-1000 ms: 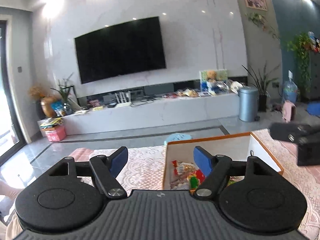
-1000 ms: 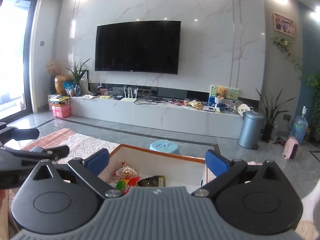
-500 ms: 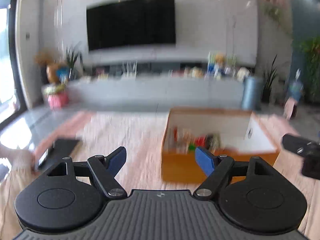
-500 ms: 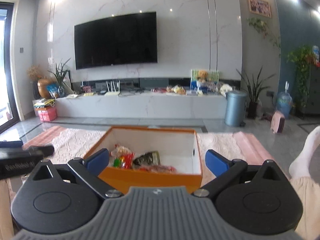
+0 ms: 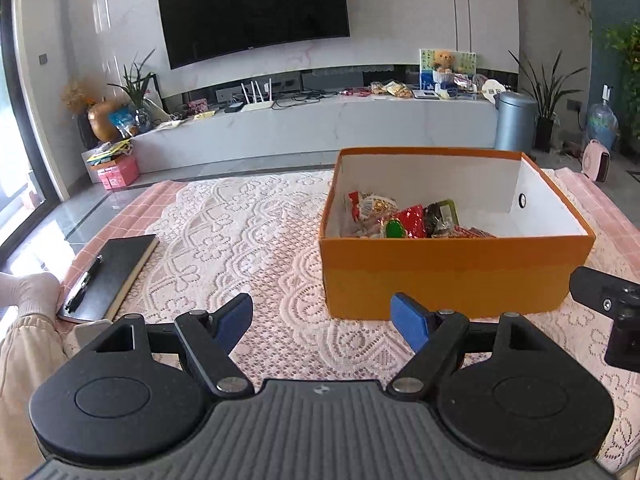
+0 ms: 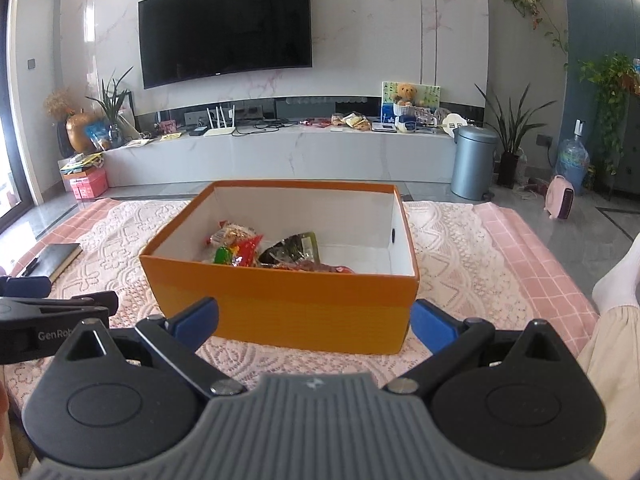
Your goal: Organize snacks
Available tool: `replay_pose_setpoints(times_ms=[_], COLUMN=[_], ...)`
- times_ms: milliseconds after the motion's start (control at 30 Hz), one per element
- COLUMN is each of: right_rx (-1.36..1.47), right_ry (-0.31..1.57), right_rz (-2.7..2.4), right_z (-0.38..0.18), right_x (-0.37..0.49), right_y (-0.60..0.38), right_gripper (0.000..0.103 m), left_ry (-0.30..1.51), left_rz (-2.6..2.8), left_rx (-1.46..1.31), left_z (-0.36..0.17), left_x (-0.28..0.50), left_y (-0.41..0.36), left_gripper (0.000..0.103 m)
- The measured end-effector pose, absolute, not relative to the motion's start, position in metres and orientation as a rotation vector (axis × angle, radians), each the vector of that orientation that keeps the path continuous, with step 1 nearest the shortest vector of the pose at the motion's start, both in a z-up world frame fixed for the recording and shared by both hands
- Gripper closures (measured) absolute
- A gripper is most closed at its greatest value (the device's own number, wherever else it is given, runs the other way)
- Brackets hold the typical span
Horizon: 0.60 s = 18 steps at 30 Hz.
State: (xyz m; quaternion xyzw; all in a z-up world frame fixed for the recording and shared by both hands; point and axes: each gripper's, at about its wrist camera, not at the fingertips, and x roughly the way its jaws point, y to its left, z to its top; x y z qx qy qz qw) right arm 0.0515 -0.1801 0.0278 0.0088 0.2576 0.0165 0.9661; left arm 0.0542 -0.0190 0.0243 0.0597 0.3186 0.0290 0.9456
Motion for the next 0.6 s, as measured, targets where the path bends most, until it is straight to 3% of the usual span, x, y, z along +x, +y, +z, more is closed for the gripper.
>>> replay_pose_setpoints(times_ms=[600], right_rx=[0.004], right_ry=[0.507], right_rz=[0.021], right_z=[0.029], right_x=[0.0464], right_y=[-0.1783], right_gripper=[0.004], left_ry=[0.655], left_rz=[0.043], left_rx=[0.093], left_z=[0.032], left_x=[0.0466], left_y=[-0.02], left_gripper=[0.011])
